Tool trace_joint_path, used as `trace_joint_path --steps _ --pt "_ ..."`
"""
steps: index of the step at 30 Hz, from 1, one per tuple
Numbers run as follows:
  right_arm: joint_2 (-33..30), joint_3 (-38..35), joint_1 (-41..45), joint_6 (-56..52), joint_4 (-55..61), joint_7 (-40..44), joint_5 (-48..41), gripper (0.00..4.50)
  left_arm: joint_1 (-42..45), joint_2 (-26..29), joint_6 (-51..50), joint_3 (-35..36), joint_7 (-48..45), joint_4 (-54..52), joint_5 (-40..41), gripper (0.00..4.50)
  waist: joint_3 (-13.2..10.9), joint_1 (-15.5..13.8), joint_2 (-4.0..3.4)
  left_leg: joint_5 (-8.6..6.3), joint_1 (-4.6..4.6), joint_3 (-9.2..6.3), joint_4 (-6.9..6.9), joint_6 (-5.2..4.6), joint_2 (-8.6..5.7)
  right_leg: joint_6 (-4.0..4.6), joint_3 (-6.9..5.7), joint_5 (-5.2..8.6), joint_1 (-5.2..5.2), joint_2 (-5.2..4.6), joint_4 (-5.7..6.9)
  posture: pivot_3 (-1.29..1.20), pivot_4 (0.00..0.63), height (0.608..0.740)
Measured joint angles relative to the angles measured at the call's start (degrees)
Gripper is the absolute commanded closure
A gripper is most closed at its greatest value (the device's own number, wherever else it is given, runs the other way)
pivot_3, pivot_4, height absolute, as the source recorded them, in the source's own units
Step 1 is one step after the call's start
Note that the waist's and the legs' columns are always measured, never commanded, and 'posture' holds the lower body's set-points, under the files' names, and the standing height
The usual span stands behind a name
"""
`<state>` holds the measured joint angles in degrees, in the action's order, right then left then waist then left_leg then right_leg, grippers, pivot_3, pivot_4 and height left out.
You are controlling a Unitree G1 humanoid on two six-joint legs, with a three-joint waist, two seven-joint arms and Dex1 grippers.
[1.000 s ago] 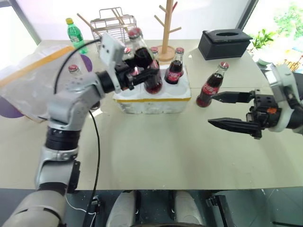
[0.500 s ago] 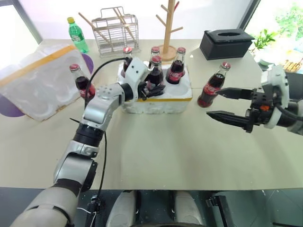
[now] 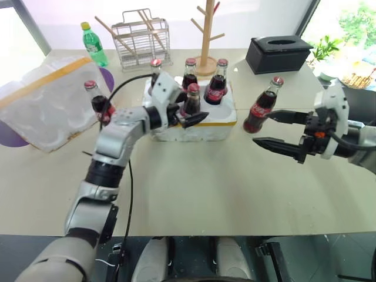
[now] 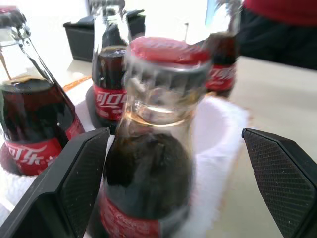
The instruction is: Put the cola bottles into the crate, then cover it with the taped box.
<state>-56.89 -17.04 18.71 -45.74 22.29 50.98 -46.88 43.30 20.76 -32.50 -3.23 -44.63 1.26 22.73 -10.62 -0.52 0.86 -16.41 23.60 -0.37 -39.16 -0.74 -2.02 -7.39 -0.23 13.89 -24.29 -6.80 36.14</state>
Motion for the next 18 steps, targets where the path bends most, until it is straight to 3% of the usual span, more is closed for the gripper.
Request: trace_joint_path --steps 5,10,15,18 --pt "0.9 1.5 0.7 0.0 -0.1 0.1 0.6 0.0 -9.2 6.1 -8.1 8.2 -0.2 -15.3 9.8 0.02 0.0 -0.1 -0.02 0.0 -0.01 -0.01 -0.01 0.01 0.0 0.0 0.03 0.0 0.01 -0.02 0.0 0.0 0.15 0.74" --pt "1.4 3.1 2.5 0.1 -0.6 1.2 0.7 0.0 -20.0 10.9 -11.8 13.3 3.6 -25.2 12.6 0.02 0.0 -0.2 -0.02 0.0 -0.04 -0.03 -0.01 0.01 -0.01 0.01 0.04 0.0 0.06 -0.02 -0.01 0.0 0.15 0.74" --pt "1.9 3.3 3.8 -0.1 -2.5 2.2 0.5 0.0 -32.7 13.0 -11.2 22.4 10.2 -27.2 10.4 0.02 0.0 -0.1 -0.03 0.0 -0.07 -0.03 0.0 0.01 0.0 0.02 0.04 0.01 0.06 -0.01 0.0 0.0 0.15 0.74" --pt "2.0 3.1 4.8 -0.6 -3.2 2.3 -0.1 0.0 -35.5 12.7 -9.0 27.0 14.5 -25.4 8.4 0.02 0.0 -0.4 -0.03 0.0 -0.07 -0.05 0.0 0.02 -0.01 0.02 0.04 0.01 0.09 -0.02 0.0 0.0 0.15 0.74"
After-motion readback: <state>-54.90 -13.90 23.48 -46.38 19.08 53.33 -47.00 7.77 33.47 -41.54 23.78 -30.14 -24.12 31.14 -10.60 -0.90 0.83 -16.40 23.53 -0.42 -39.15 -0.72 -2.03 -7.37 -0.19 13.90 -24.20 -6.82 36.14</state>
